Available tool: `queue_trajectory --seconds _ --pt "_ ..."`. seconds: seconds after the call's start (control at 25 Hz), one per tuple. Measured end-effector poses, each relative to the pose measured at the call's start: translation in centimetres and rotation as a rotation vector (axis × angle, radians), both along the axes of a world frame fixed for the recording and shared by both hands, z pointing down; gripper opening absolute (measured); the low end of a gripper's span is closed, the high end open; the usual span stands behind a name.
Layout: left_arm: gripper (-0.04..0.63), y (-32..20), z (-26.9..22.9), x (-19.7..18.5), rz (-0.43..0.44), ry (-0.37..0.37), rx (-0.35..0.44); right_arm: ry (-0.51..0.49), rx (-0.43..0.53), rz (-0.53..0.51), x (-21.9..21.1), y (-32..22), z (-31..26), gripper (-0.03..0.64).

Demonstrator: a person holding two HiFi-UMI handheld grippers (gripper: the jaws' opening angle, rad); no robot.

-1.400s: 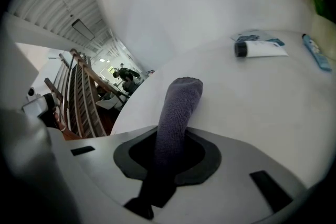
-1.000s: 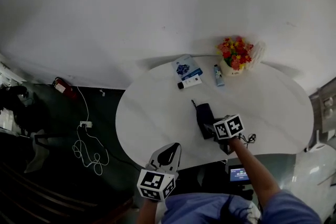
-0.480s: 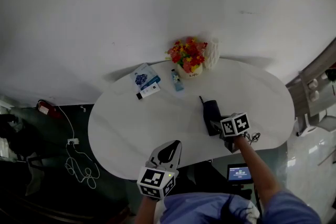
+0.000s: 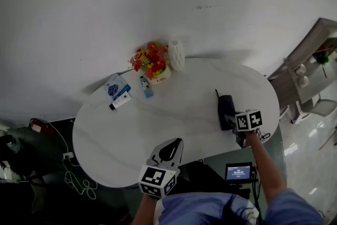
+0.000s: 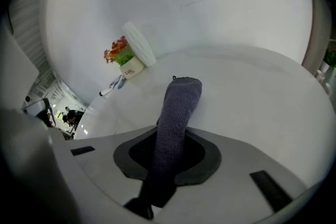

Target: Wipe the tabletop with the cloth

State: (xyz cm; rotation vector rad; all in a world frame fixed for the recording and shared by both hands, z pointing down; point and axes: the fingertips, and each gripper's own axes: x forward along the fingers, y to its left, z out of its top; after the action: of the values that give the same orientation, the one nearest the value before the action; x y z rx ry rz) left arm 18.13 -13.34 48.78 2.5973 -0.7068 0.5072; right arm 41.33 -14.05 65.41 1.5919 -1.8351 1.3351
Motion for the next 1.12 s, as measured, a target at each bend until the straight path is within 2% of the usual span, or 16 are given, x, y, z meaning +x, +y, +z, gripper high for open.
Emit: queue_trajectory --seconds 0.28,0.44,0.72,0.92,1.12 --pt "0.017 1.6 0.2 4.4 0.098 -0.013 0.003 0.045 -0.004 0.177 9.5 4.8 0.1 0.071" --pt "0.017 2.5 0.0 6.3 0.141 -0.012 0.005 0.115 -0.029 0.239 14.1 8.1 0.2 0.071" --pt "0.017 3.0 0.1 7.2 0.168 -0.021 0.003 0.171 -0.061 0.391 20.4 13.1 0.4 0.071" --pt "0.015 2.8 0.2 6.1 0.138 -0.033 0.001 0.193 -0.078 0.454 22.4 15.3 0.2 0.071" --pt "0.017 2.2 0.2 3.8 0.066 -0.033 -0.005 0.169 -0.04 0.424 20.2 13.9 -1.1 0.071"
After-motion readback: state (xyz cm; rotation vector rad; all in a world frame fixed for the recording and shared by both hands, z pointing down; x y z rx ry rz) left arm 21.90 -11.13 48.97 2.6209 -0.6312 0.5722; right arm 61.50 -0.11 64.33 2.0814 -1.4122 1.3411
